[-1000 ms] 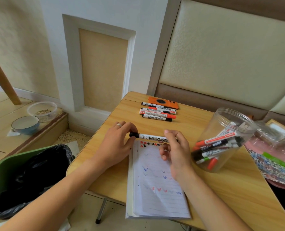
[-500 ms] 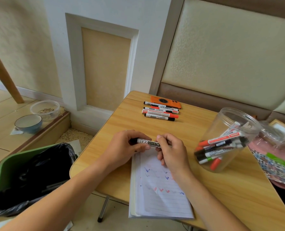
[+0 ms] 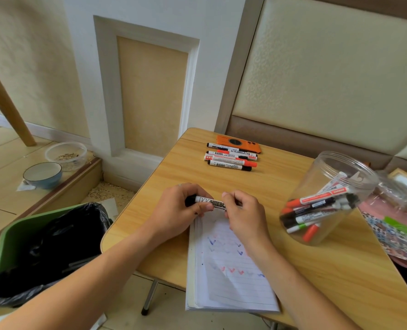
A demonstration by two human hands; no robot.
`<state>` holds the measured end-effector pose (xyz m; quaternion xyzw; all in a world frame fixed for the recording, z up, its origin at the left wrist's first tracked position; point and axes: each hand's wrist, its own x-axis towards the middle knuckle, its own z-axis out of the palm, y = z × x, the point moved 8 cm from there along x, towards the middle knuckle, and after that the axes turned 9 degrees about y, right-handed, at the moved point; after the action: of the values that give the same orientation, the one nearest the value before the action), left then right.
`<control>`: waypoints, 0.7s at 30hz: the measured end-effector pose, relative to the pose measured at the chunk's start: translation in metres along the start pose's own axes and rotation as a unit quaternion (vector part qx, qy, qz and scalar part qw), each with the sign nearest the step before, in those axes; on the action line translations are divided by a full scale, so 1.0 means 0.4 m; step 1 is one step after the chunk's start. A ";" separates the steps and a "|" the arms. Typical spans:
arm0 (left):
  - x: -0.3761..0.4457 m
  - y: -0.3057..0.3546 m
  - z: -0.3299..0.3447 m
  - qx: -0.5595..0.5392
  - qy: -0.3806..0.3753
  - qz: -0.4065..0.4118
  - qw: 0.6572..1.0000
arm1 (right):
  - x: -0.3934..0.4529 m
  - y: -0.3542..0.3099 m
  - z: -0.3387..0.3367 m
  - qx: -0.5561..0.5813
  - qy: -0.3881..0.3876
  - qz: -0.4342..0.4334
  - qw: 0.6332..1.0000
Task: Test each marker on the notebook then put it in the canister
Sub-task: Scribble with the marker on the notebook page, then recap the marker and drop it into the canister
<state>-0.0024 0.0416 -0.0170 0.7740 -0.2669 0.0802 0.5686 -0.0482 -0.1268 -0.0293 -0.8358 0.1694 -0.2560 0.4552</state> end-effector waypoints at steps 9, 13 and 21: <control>0.004 0.010 0.000 0.009 -0.012 -0.022 1.000 | -0.013 -0.033 -0.019 0.059 -0.048 0.040 0.996; -0.009 0.003 0.000 0.048 -0.027 -0.041 0.998 | 0.009 -0.108 -0.089 0.093 -0.008 -0.024 0.995; -0.045 -0.036 0.017 0.318 -0.075 -0.008 0.945 | 0.058 -0.312 -0.433 -0.037 0.222 -0.248 0.942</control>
<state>-0.0115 0.0442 -0.0390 0.9206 -0.2628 0.0983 0.2715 -0.1241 -0.1897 0.1615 -0.7896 0.0628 -0.5336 0.2963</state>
